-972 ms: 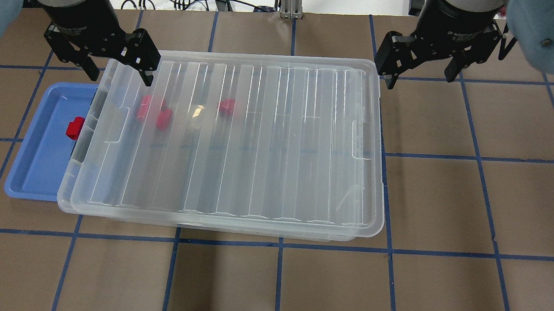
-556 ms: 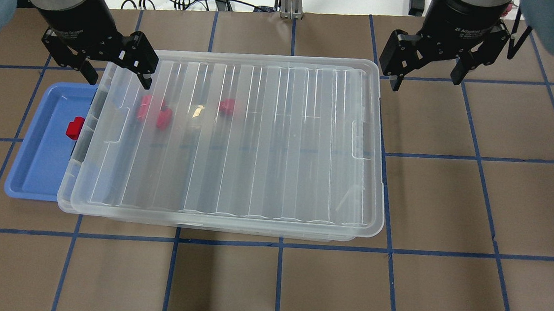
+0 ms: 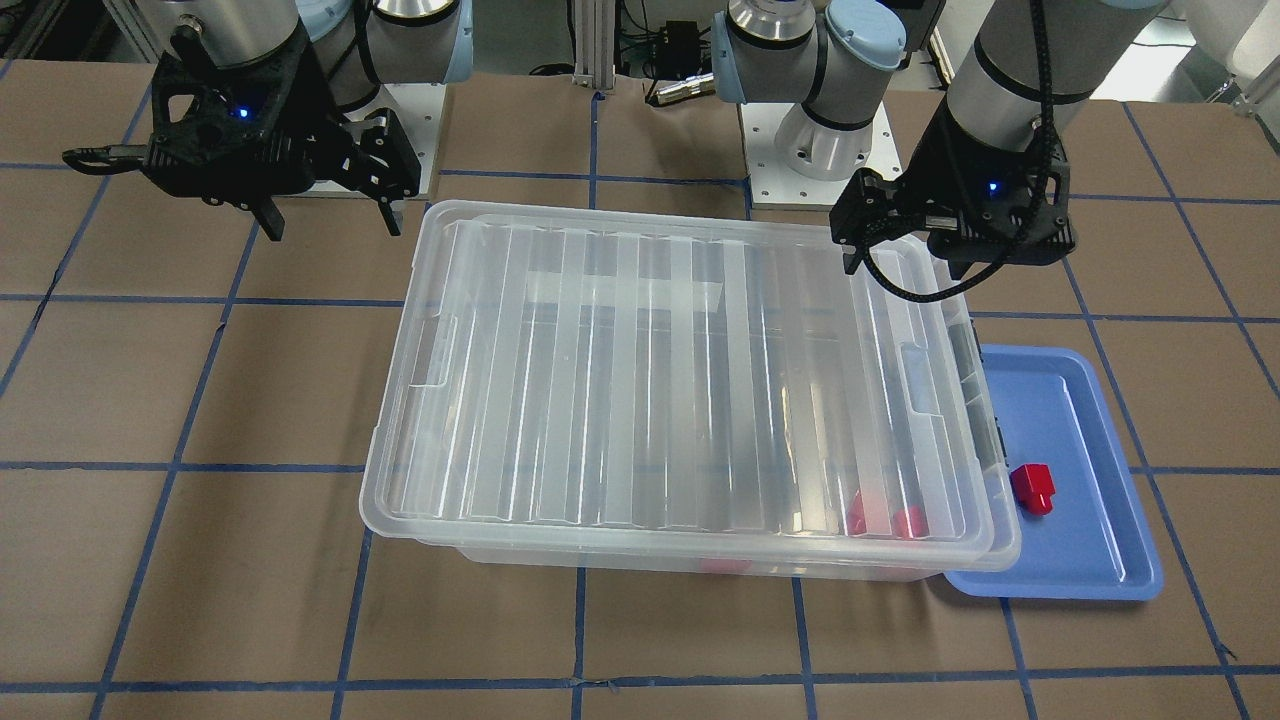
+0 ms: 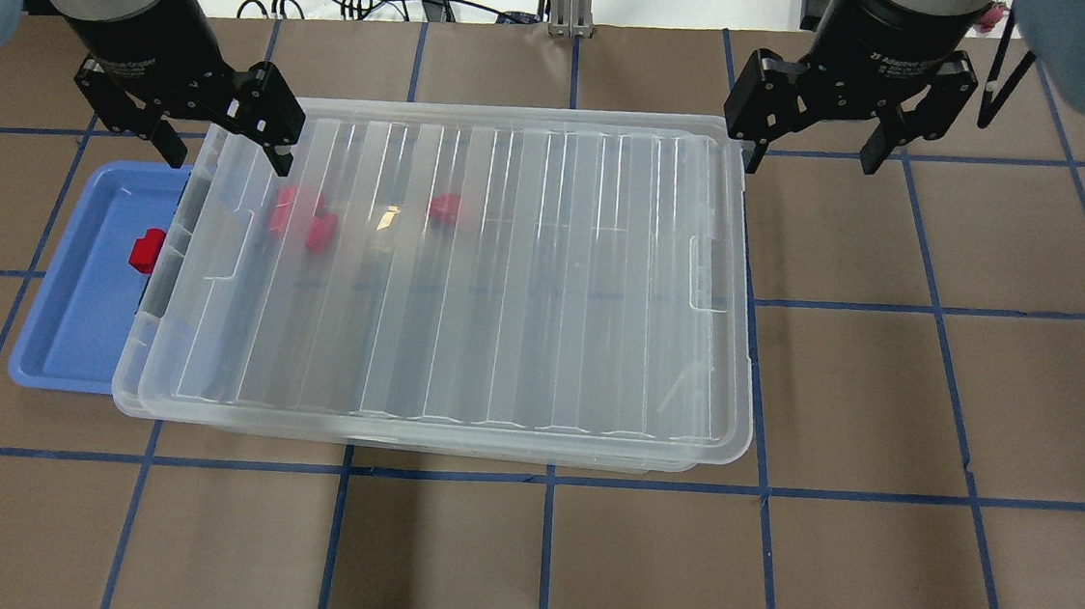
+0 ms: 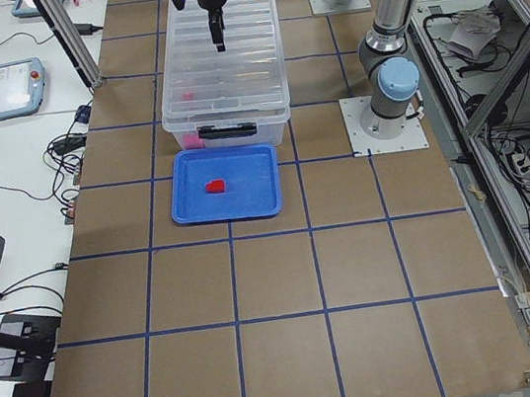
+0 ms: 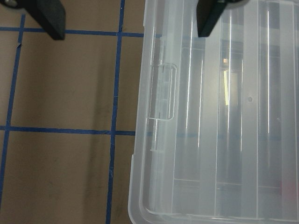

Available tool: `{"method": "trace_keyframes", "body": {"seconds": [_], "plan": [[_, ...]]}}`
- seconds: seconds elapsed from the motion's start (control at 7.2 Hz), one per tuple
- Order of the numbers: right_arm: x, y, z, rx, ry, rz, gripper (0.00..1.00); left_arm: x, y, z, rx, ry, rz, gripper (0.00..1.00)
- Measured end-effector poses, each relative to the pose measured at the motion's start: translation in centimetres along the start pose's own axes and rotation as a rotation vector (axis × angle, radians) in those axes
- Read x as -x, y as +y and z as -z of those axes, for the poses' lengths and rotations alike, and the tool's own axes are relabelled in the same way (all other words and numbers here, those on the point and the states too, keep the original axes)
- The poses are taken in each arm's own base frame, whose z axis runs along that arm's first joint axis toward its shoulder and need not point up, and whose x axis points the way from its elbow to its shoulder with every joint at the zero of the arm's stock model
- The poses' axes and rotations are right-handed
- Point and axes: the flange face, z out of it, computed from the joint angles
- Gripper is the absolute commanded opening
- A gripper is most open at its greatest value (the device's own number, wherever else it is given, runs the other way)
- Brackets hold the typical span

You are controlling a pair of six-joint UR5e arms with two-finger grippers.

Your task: Place red block in blue tray from box

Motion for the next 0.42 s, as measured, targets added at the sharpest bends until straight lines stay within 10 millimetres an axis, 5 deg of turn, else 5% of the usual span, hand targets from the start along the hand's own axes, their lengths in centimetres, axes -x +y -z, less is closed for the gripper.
{"method": "trace_keyframes", "body": {"seconds": [0.42], "plan": [[0.00, -0.13, -0.09, -0.004, -0.002, -0.005, 1.00, 0.04, 0.01, 0.02, 0.000, -0.001, 0.003, 1.00]]}}
